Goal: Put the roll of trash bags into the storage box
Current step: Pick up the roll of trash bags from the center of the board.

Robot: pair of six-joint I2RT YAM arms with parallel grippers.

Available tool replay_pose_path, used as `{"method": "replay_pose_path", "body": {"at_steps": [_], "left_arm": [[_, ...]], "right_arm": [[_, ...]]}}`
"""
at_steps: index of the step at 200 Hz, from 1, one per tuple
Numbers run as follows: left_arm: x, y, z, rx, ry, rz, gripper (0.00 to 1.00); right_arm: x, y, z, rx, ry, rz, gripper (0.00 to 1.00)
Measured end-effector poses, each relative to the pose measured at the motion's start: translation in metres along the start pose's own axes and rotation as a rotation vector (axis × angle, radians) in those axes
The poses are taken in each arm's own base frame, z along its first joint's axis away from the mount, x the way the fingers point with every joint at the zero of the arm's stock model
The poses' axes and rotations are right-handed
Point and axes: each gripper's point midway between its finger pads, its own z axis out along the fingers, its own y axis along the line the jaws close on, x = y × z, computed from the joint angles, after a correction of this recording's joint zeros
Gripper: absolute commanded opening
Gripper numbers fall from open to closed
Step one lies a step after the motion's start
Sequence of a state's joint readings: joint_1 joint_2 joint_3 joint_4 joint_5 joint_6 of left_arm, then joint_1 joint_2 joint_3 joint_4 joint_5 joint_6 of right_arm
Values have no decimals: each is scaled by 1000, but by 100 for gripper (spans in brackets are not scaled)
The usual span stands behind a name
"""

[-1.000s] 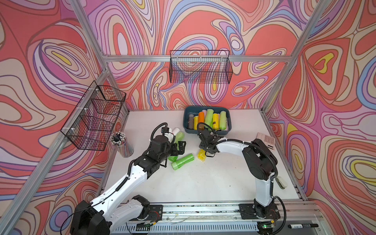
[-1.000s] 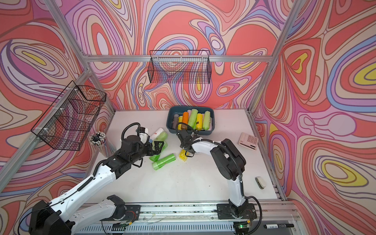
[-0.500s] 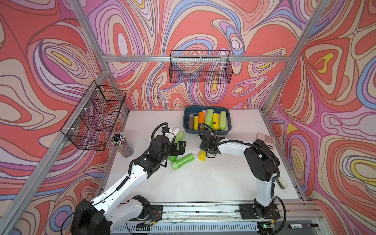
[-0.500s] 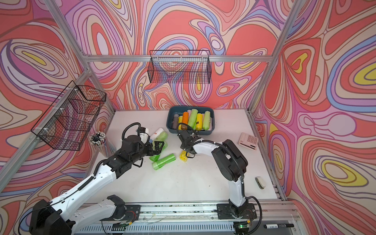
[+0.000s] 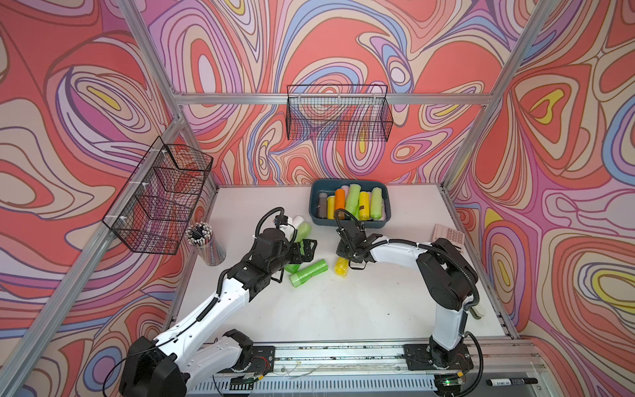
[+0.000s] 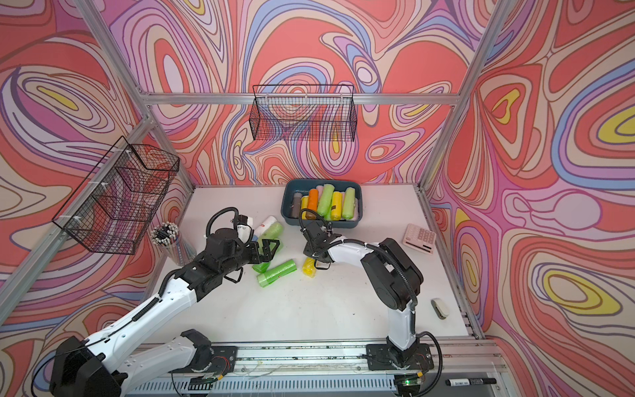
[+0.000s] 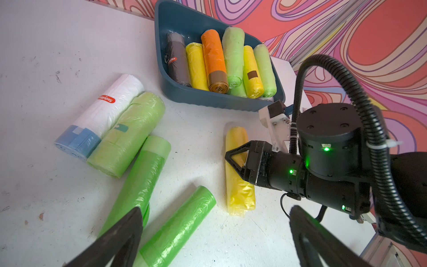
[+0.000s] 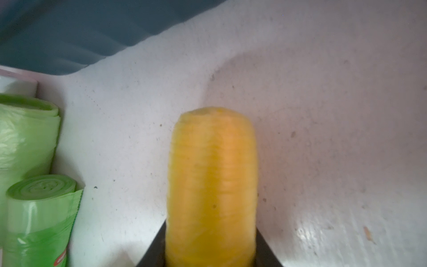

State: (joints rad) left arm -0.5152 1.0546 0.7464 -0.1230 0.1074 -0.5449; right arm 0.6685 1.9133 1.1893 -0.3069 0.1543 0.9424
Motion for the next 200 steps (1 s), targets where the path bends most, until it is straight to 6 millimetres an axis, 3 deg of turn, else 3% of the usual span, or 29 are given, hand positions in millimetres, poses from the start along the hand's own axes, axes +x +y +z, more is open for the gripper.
{"method": "replay_pose_path", "body": {"at_steps": [73, 152, 200], "left_arm": [[-1, -4, -1, 21, -1, -9, 100], [-3, -7, -2, 34, -10, -8, 100], [-4, -7, -2, 36, -12, -8, 100]], "right_arm": [[-8, 11, -18, -45, -16, -34, 27], [-9, 11, -22, -37, -11, -66, 24], [-22, 26, -34, -73, -37, -85, 23]]}}
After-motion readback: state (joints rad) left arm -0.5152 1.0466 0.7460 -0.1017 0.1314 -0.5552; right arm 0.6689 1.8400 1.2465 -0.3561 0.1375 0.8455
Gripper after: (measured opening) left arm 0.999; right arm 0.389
